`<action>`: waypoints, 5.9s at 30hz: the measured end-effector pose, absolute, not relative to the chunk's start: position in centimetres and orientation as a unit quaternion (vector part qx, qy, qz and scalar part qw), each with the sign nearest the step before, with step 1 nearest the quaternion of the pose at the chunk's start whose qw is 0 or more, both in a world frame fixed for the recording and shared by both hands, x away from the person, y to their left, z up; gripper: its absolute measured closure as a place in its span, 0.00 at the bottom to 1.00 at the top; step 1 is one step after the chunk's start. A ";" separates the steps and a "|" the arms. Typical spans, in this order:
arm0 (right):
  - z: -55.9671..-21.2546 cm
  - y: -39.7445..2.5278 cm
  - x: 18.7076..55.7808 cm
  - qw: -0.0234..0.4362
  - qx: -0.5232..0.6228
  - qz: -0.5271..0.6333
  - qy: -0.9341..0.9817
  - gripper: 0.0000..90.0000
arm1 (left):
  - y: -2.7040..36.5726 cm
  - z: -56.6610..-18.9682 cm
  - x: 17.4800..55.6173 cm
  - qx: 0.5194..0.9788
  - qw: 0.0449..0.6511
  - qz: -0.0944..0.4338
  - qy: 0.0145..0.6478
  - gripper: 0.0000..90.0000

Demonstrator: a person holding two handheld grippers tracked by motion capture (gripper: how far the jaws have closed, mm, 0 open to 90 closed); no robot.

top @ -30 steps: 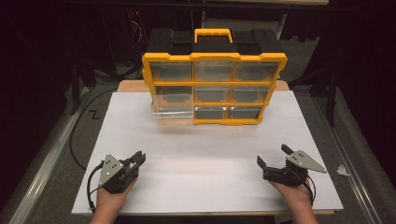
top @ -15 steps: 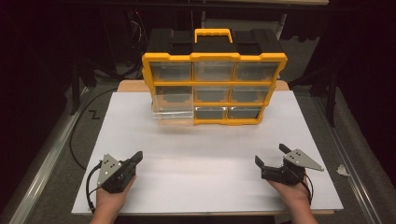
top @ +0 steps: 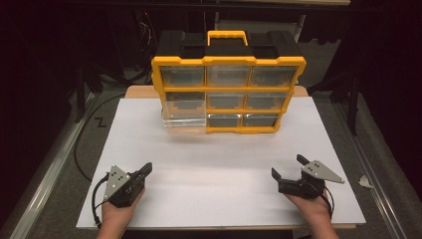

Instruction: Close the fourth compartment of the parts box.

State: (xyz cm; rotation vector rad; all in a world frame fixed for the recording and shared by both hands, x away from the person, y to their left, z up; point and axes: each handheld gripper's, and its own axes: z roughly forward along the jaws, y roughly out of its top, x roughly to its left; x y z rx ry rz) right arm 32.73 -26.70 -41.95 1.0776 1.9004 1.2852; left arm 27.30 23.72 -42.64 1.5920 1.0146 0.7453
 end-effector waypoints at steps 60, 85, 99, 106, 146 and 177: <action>-42.1 -26.5 32.4 0.297 0.389 0.485 0.725 0.01 | 16.2 -36.4 32.8 0.646 0.570 0.301 0.409 1.00; -42.0 -26.7 32.5 0.303 0.393 0.487 0.718 0.01 | 14.0 -35.0 34.9 0.649 0.558 0.320 0.406 1.00; -42.0 -26.7 32.5 0.303 0.395 0.488 0.717 0.01 | 13.9 -34.3 35.3 0.642 0.557 0.334 0.408 1.00; -42.0 -26.8 32.5 0.303 0.397 0.490 0.715 0.01 | 13.8 -34.2 35.4 0.641 0.555 0.338 0.409 1.00; -41.9 -27.1 32.4 0.307 0.398 0.491 0.712 0.01 | 14.1 -33.7 39.7 0.637 0.528 0.356 0.435 1.00; -41.9 -27.1 32.5 0.302 0.401 0.494 0.710 0.01 | 14.1 -33.2 43.4 0.640 0.507 0.362 0.449 1.00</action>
